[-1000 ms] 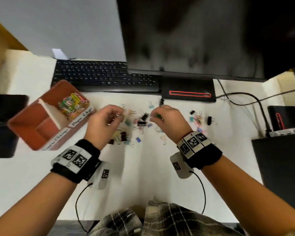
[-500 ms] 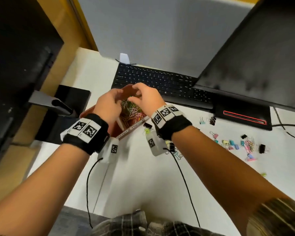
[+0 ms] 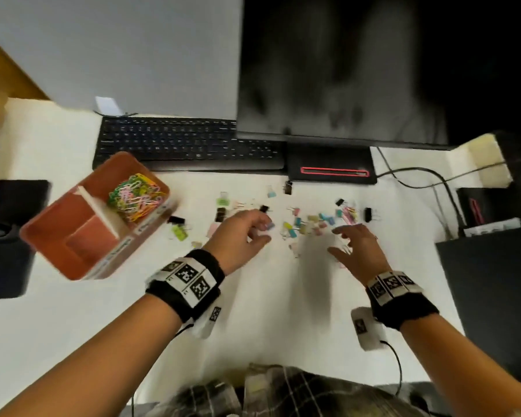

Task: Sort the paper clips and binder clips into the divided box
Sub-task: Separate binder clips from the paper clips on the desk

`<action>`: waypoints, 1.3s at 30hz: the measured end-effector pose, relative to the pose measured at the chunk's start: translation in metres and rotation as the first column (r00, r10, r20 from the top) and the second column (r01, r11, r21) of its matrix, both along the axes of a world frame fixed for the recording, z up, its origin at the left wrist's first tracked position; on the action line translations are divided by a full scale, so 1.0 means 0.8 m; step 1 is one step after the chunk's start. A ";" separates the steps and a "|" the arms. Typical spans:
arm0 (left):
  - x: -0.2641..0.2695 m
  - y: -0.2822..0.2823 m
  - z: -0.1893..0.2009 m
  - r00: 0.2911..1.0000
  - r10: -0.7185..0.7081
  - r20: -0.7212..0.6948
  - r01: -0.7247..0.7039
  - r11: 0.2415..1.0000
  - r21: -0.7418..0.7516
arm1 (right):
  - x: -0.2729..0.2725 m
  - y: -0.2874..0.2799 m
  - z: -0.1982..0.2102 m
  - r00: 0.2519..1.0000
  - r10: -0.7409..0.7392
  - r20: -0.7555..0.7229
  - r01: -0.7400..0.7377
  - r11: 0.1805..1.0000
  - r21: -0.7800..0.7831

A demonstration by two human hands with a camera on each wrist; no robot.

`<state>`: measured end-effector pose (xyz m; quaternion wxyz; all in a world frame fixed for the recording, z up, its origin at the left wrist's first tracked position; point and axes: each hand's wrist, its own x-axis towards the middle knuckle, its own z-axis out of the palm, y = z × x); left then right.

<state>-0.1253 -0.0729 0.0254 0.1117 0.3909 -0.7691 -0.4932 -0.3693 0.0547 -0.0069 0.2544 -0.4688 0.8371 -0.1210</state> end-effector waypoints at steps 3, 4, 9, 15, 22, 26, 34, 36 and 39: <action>-0.070 0.037 -0.020 0.986 -0.151 0.068 0.151 0.989 0.001 | -0.058 0.058 -0.016 0.994 -0.095 -0.059 0.099 0.992 0.083; -0.095 0.049 -0.027 0.977 -0.192 0.094 0.193 0.981 0.003 | -0.077 0.073 -0.021 0.992 -0.098 -0.079 0.106 0.988 0.112; -0.175 0.088 -0.061 0.927 -0.278 0.251 0.288 0.958 -0.001 | -0.126 0.088 -0.041 1.000 0.004 -0.020 -0.004 1.000 0.027; -0.220 0.116 -0.090 0.902 -0.197 0.385 0.217 0.976 -0.007 | -0.139 0.065 -0.051 0.985 0.112 0.129 -0.111 0.994 -0.016; -0.224 0.115 -0.099 0.924 -0.123 0.363 0.162 0.984 -0.078 | -0.148 0.046 -0.049 0.966 0.192 0.176 -0.189 0.981 -0.031; -0.223 0.113 -0.098 0.925 -0.112 0.362 0.148 0.986 -0.072 | -0.153 0.031 -0.047 0.951 0.151 0.270 -0.153 0.988 -0.015; -0.218 0.106 -0.091 0.943 -0.188 0.274 0.202 0.979 -0.024 | -0.149 0.006 -0.054 0.960 0.172 0.222 -0.168 0.985 -0.036; -0.222 0.109 -0.090 0.931 -0.255 0.262 0.276 0.960 -0.044 | -0.150 0.007 -0.056 0.970 0.165 0.178 -0.159 0.986 -0.051; -0.228 0.116 -0.093 0.854 -0.342 0.391 0.408 0.908 -0.098 | -0.153 0.015 -0.058 0.970 0.161 0.183 -0.148 0.985 -0.086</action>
